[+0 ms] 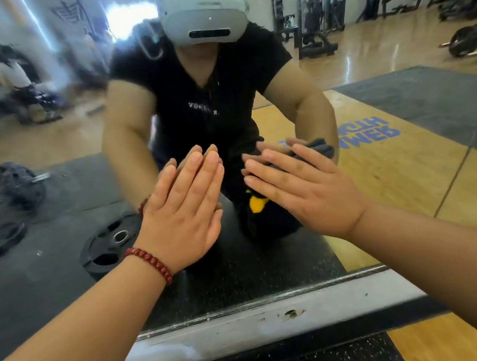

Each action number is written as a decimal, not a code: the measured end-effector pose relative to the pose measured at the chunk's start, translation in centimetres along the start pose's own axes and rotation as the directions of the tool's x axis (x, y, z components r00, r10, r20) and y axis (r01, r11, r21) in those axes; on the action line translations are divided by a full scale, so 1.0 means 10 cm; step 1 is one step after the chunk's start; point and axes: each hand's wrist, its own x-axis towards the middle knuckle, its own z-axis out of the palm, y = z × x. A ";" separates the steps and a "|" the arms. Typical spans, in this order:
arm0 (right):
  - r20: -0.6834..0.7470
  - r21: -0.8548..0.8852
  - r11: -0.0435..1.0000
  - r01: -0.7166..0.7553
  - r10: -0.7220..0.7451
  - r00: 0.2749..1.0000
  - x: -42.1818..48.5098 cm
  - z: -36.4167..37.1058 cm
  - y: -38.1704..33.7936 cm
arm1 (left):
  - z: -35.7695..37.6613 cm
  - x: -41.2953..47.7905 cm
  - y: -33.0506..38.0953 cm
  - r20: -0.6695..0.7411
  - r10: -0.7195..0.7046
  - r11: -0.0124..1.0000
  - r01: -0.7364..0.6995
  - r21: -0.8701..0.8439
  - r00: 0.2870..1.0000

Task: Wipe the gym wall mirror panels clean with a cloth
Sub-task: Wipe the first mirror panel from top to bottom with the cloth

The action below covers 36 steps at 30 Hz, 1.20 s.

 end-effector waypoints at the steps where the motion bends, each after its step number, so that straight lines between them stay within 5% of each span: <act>1: 0.026 0.003 1.000 0.000 0.000 1.000 -0.13 -0.01 0.04 | 0.00 0.00 0.00 0.002 -0.006 1.000 0.006 -0.003 1.000; 14: 0.001 -0.001 0.990 -0.140 0.140 0.990 -0.33 -0.09 0.23 | 0.00 0.35 0.21 -0.086 0.103 0.989 -0.111 -0.100 0.991; 36: 0.006 0.063 0.982 -0.178 0.178 0.984 -0.54 0.00 0.17 | -0.01 0.36 0.31 -0.082 0.021 0.990 -0.032 -0.138 0.996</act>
